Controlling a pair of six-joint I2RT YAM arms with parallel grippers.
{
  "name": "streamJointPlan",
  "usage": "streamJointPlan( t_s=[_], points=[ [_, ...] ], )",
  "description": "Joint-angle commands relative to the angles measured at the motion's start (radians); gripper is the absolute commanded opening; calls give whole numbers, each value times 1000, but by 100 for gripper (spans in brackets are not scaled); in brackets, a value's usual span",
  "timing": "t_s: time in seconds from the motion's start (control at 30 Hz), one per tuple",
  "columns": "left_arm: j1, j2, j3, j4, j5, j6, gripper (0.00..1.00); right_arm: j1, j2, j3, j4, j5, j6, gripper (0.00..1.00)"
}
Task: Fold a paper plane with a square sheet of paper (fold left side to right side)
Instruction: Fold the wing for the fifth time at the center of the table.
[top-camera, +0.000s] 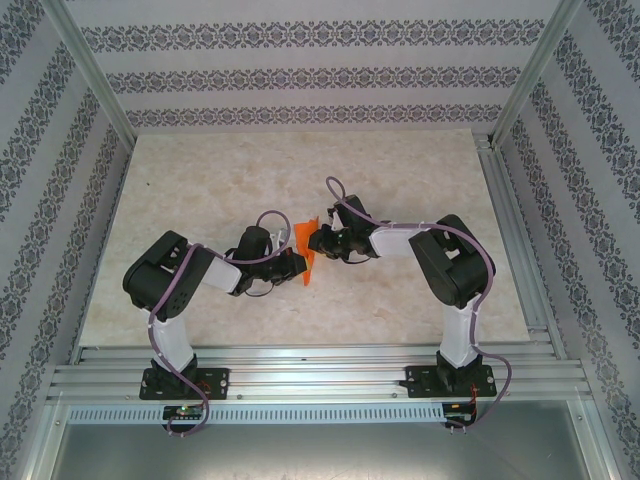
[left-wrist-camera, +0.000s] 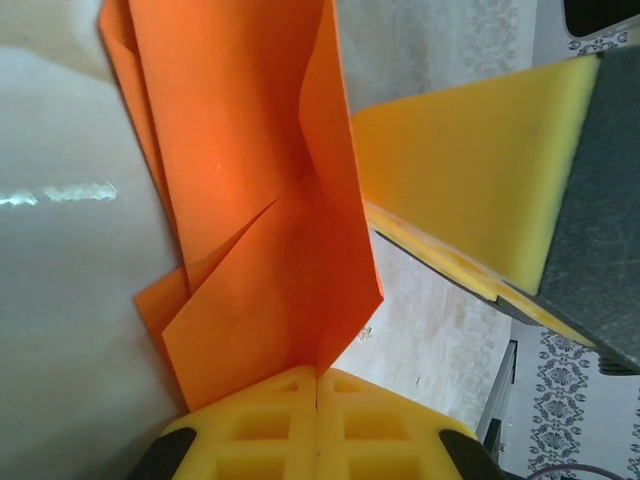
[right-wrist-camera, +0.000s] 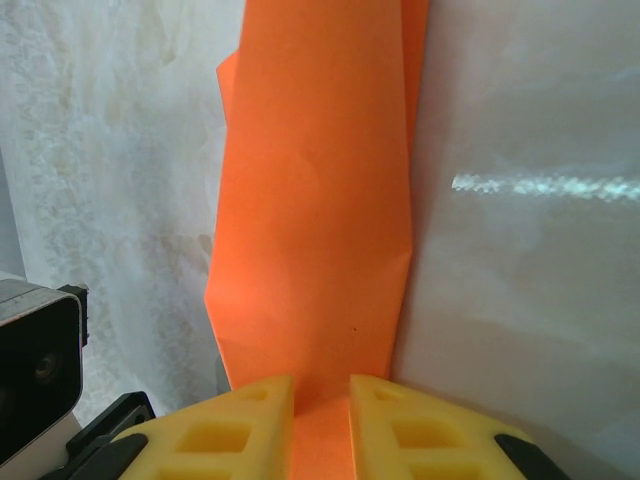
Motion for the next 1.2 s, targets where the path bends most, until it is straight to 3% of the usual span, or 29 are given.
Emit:
streamJointPlan(
  t_s=[0.0, 0.33, 0.83, 1.03, 1.17],
  points=[
    [14, 73, -31, -71, -103, 2, 0, 12, 3, 24, 47, -11, 11, 21],
    [21, 73, -47, -56, -112, -11, 0, 17, 3, 39, 68, -24, 22, 20],
    [28, 67, -60, -61, -121, -21, 0, 27, 129, 85, 3, 31, 30, 21],
    [27, -10, -139, -62, -136, -44, 0, 29, 140, 101, -67, 67, -2, 22],
    [28, -108, -170, -150, -153, -21, 0, 31, 133, 111, -93, 77, -19, 22]
  ],
)
